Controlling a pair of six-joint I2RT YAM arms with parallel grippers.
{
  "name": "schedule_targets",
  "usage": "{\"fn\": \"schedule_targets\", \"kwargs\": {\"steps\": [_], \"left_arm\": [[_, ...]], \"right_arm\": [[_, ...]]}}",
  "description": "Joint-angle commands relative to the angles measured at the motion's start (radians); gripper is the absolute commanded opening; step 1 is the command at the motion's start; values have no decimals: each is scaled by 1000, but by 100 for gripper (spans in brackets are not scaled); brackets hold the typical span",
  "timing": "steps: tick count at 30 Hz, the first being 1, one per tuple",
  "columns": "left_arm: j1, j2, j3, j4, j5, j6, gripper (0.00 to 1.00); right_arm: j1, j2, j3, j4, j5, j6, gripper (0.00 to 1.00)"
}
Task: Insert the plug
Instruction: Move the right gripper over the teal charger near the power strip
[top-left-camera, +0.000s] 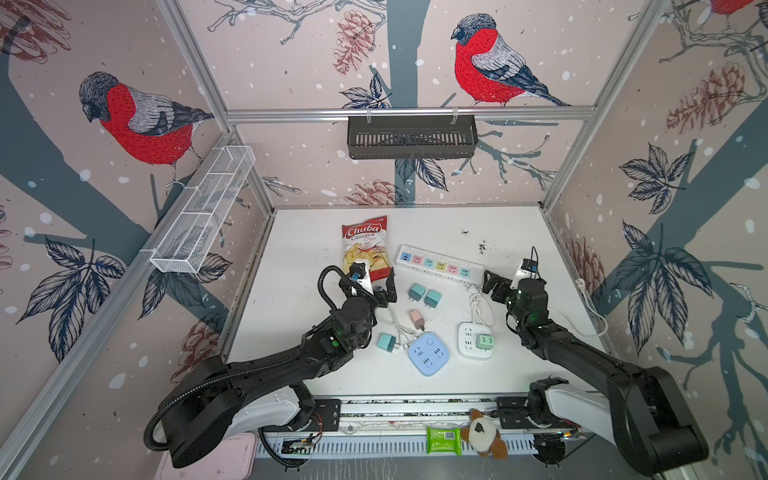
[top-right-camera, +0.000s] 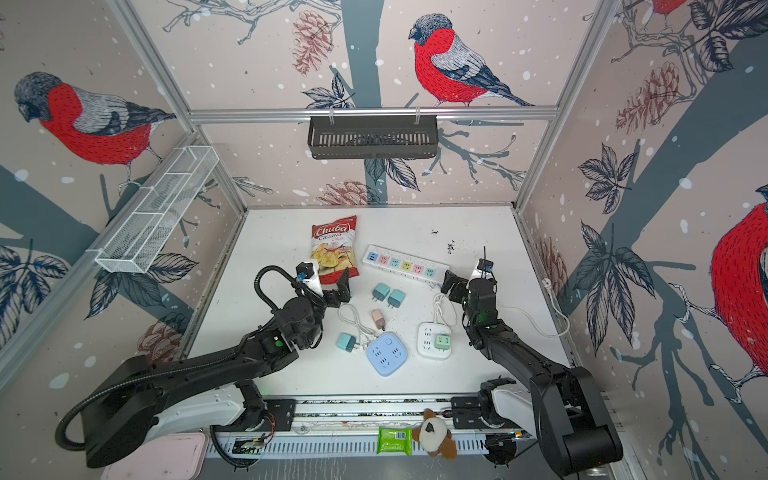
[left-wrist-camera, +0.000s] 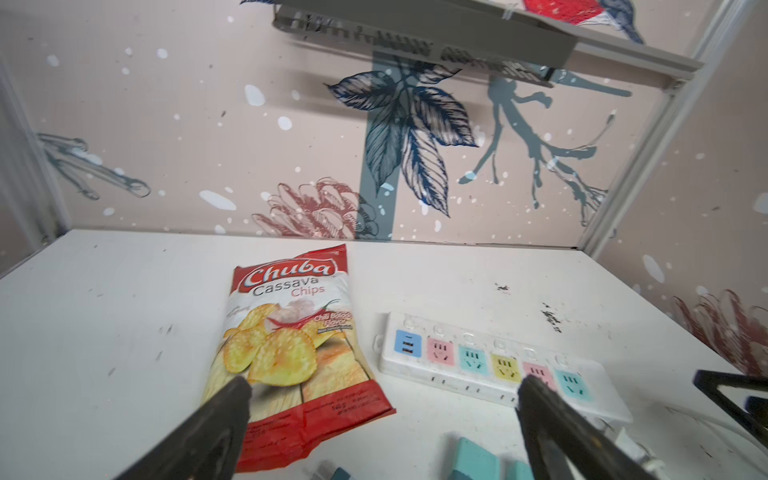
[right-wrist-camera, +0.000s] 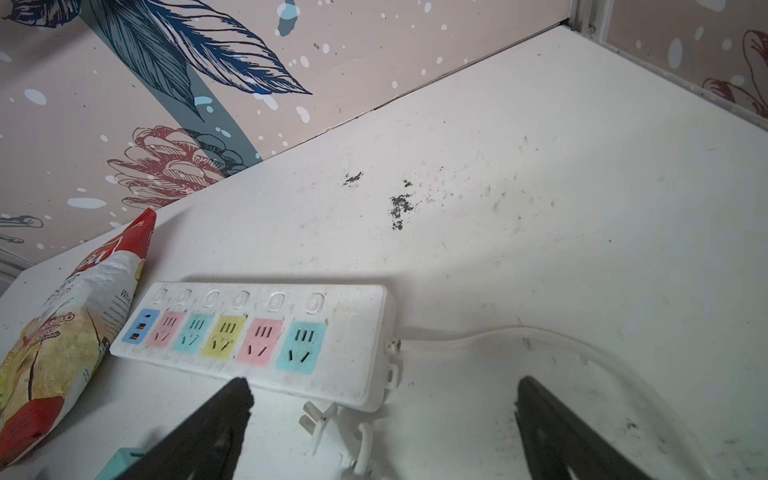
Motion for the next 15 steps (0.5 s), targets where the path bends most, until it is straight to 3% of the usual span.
{"fn": "schedule_targets", "kwargs": {"steps": [1,4,6,10,15], "left_arm": [[25,-24,-34,-9,-125,-173,99],[29,-35,-17,-201,-323,-417,99],[42,-34,-13,-241,-359,-463,99],[54,-15,-13,-228,-344,-464,99],[94,13,-9,-238,-267,-502,99]], "right_arm": [[35,20,24,-11,66,-35,100],[70,47,51,-32,94,-49,100],[74,70,102,-111,60,-42,100],[123,78,176,-282,-24,17,97],[368,5,242,-478,177,57,94]]}}
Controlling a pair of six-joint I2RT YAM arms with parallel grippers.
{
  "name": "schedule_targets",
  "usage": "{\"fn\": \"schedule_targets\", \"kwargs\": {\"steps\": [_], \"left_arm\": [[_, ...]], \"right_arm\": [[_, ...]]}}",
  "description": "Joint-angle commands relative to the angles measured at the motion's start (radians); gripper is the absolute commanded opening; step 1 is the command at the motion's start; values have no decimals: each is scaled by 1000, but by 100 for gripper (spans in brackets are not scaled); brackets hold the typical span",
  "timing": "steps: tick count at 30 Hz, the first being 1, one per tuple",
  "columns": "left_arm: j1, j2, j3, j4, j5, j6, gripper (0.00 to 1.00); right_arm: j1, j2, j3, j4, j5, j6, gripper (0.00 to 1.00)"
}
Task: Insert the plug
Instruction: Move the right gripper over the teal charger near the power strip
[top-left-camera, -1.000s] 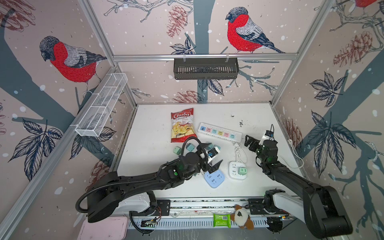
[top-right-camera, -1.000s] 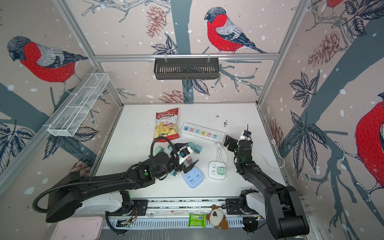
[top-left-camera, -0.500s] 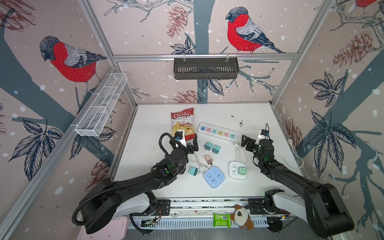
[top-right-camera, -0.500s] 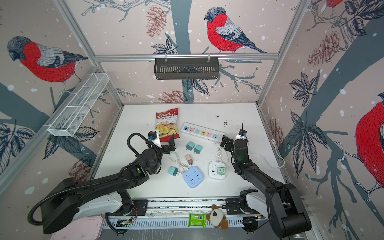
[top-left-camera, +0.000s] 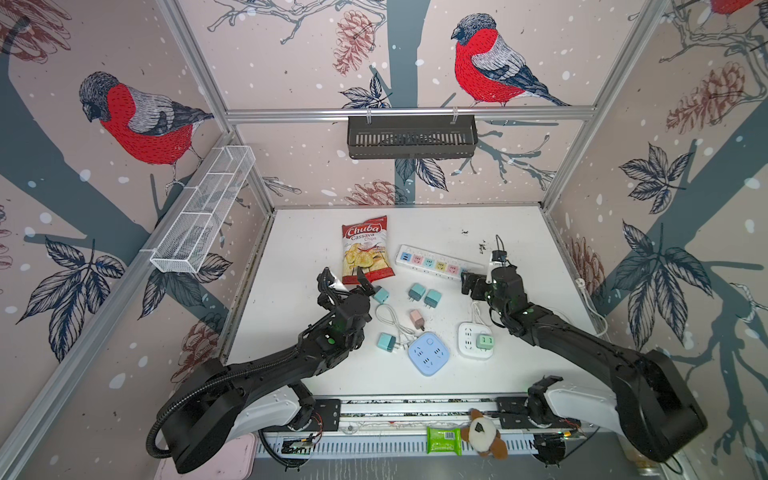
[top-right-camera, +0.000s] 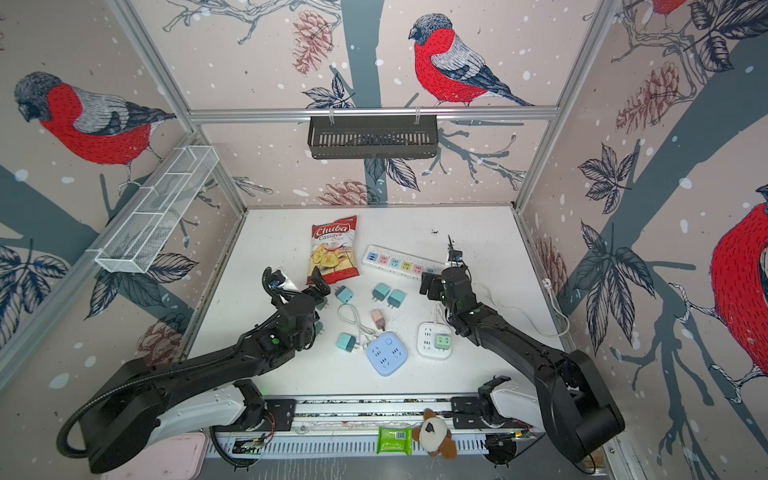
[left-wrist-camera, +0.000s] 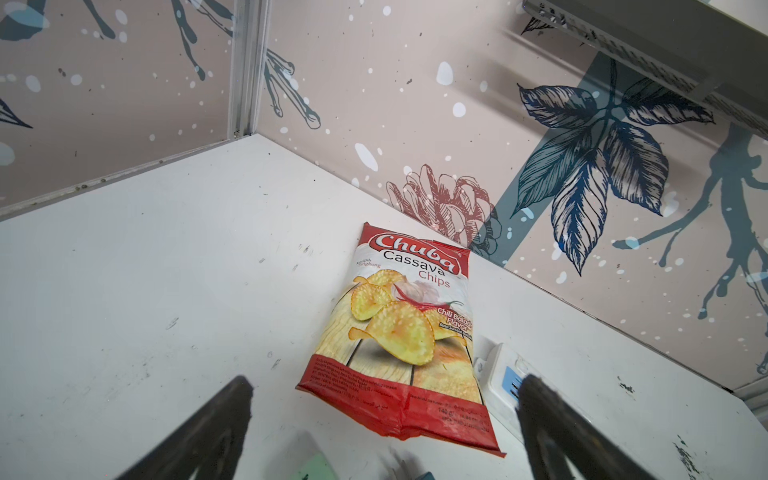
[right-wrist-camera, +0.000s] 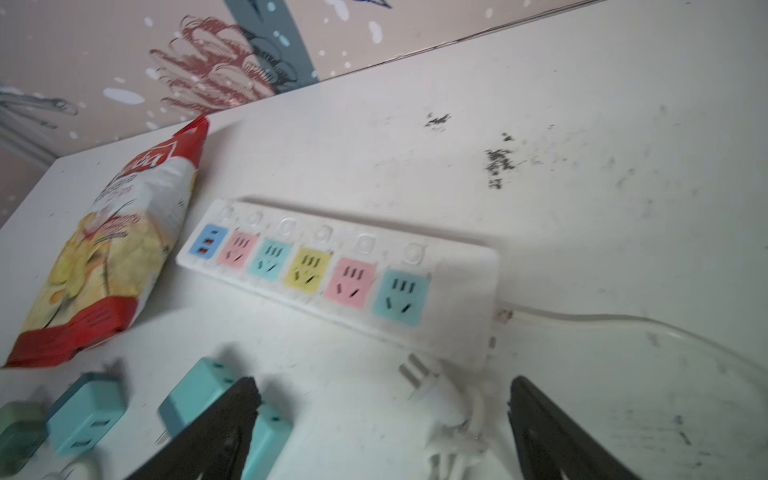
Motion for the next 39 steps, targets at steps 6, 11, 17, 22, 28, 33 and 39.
{"fn": "schedule_targets", "kwargs": {"steps": [6,11,17,22,28,33,39], "left_arm": [[26,-16,1,-23,24,-83,98],[27,-13,-6,-21,25,-102,99],[27,-21,2,-40,21,-101,98],[28,-19,2,-42,37,-112,98],[27,18,33,-72,57,-120,98],[27,9,37,-84,66,-124,98],[27,2,39,-83,61,-114,98]], "right_arm": [[247,-53,34,-174,70,109,85],[351,43,104,-214,71,132,83],[363,186,162,-212,64,164,80],[347,302,256,-266,130,169,76],[303,406,311,-263,153,176,76],[276,469,336,-262,154,164,76],[258,513,351,-252,145,152,76]]}}
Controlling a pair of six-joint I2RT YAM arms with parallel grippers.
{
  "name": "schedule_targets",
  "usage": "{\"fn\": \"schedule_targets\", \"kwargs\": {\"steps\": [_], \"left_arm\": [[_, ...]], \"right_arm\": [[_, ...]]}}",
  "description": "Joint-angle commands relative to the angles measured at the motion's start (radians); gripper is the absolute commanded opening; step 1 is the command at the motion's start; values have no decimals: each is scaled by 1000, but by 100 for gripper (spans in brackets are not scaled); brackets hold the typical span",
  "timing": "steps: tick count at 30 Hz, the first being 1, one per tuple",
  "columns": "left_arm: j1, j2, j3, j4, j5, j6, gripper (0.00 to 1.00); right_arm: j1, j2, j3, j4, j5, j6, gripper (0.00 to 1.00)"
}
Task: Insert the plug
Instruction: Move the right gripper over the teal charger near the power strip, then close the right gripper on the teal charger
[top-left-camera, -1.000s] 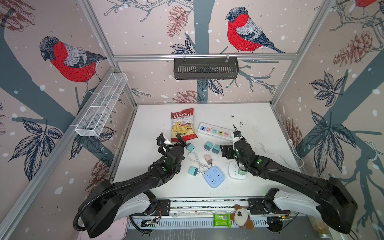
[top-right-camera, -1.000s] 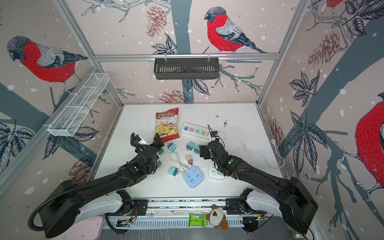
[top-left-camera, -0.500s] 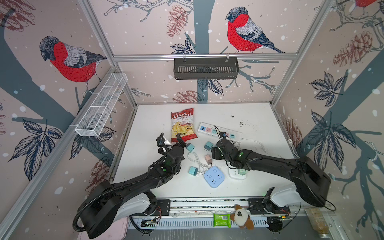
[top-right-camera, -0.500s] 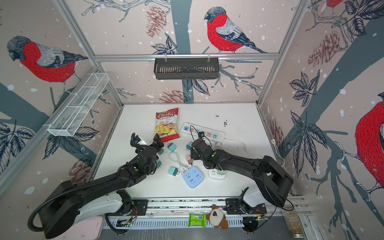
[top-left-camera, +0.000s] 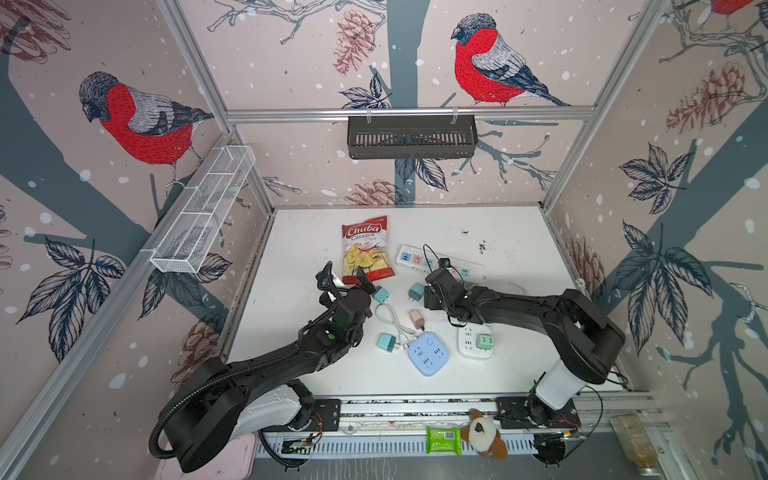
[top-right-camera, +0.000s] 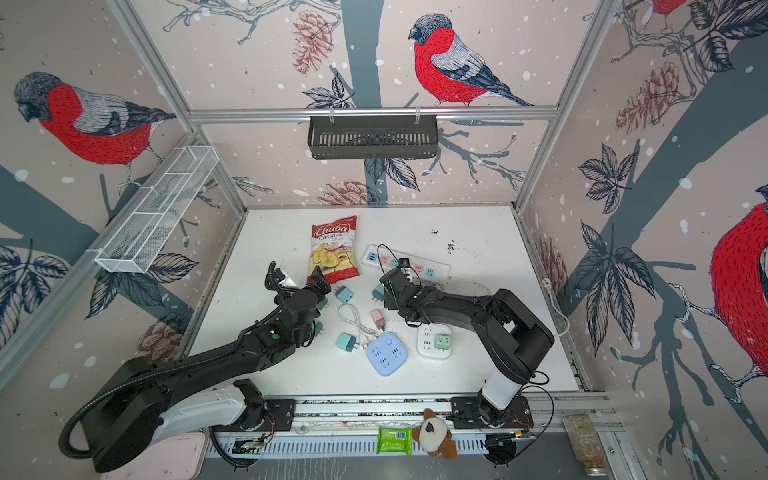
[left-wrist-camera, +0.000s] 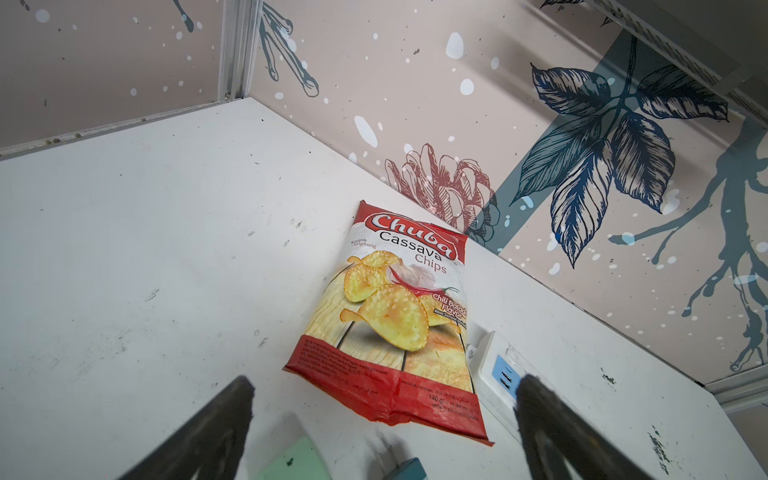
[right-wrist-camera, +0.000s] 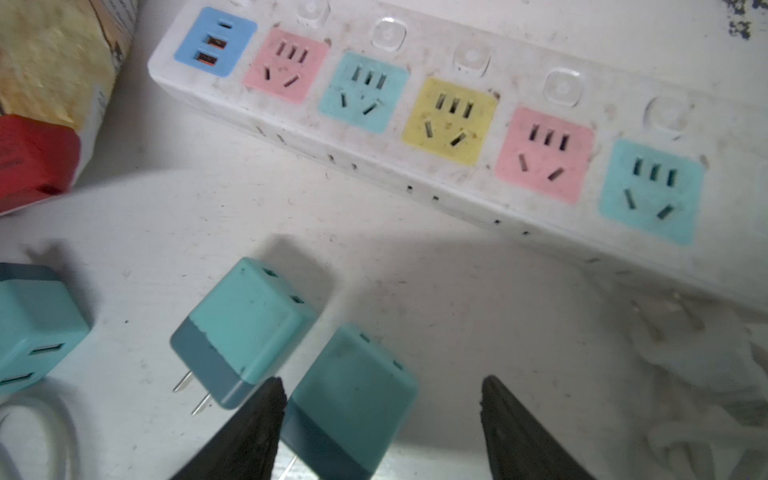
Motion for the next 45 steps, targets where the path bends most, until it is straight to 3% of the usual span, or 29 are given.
{"fn": "schedule_targets", "kwargs": {"steps": [1,13,25,31,45], "left_arm": [[1,-6,7,5,-12,-12,97],[2,-17,11,7,-6,4,96],[1,-11,11,14,0,15,96],[1,-1,22,4,3,20,95],[1,3,28,-1,8,27,95]], "right_arm": [[-5,16,13,0,4,-11,76],[14,101,57,-8,7,-6,76],[35,-16,-59,4,42,15,75],[40,-50,-92,39,0,3,74],[28,55,12,6,15,-59,73]]}}
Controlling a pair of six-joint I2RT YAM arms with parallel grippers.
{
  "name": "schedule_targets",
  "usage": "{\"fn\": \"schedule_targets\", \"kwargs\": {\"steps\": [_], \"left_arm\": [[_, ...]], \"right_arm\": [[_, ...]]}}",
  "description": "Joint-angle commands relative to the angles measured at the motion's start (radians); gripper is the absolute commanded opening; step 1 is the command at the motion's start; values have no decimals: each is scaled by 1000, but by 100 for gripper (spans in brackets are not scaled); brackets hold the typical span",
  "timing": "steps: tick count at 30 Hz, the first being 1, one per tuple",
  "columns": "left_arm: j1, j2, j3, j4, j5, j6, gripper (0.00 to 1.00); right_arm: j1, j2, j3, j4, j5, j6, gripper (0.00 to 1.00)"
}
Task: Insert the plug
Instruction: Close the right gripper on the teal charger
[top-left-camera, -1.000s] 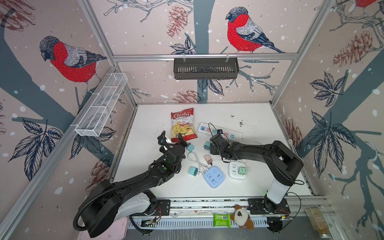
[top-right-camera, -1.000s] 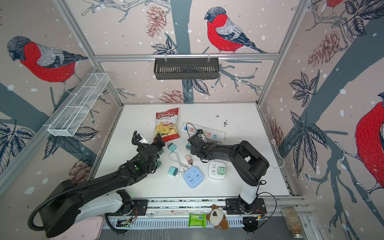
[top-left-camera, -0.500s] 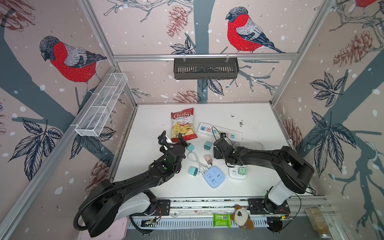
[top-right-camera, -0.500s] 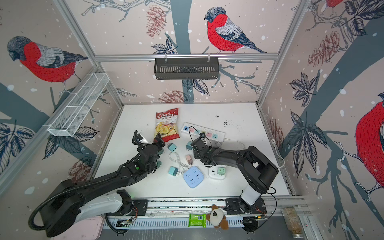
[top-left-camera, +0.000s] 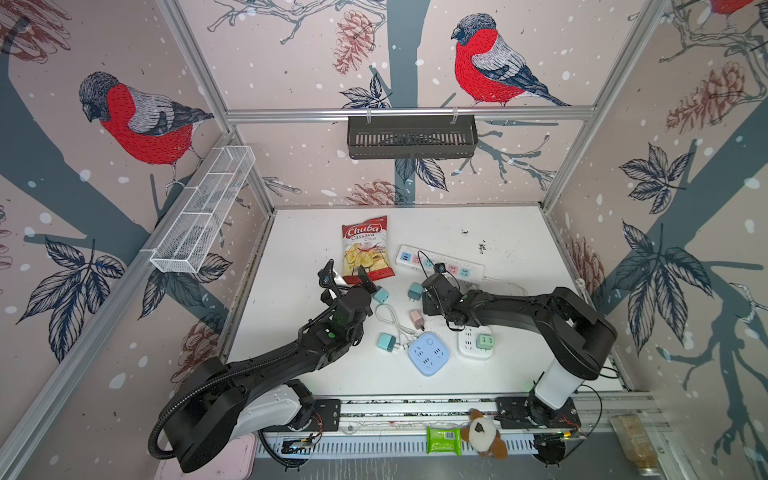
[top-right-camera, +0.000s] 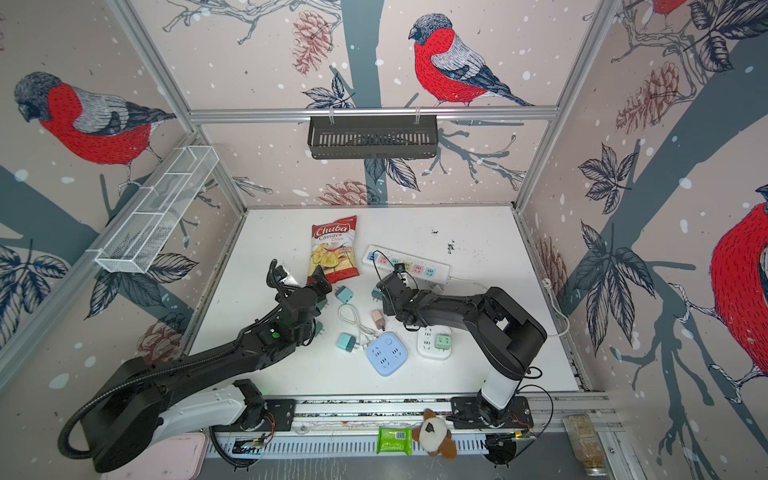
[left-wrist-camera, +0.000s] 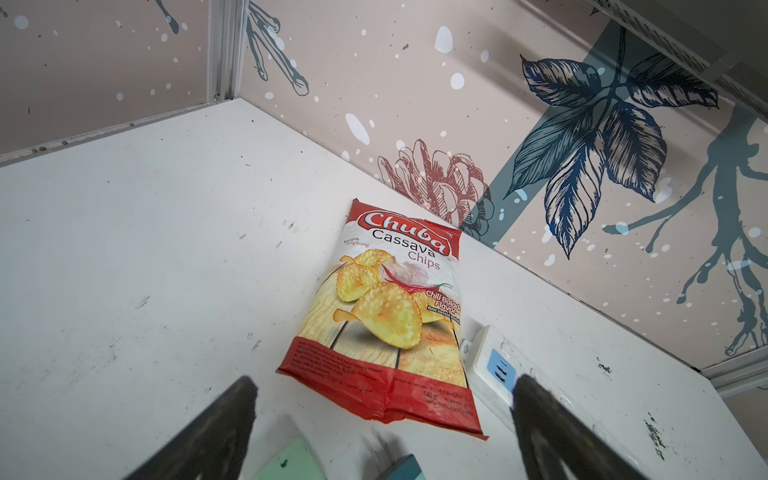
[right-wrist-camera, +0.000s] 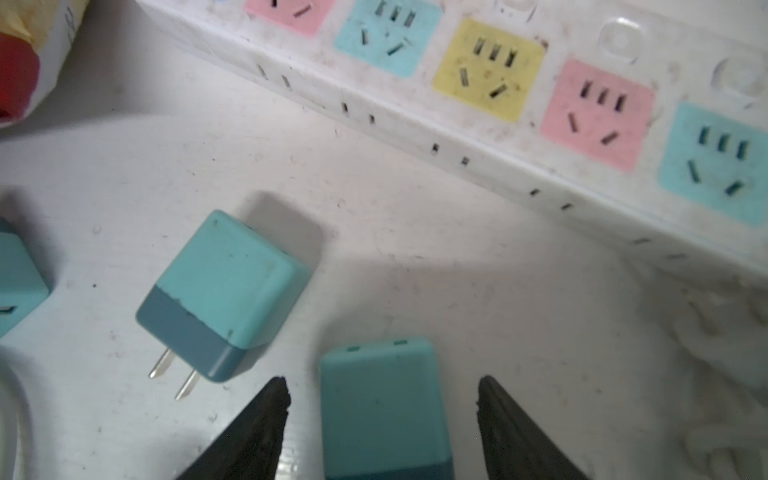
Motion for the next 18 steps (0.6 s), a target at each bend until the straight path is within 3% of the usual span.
{"fn": "schedule_targets", "kwargs": {"steps": [1,18], "left_arm": [[0,0,9,8,-13,-3,95],[0,-21,-8,33,10,5,96]], "right_arm": [[-11,14,17,-10,10,-35,72],[-4,47,-12,19,-22,-50,47]]}}
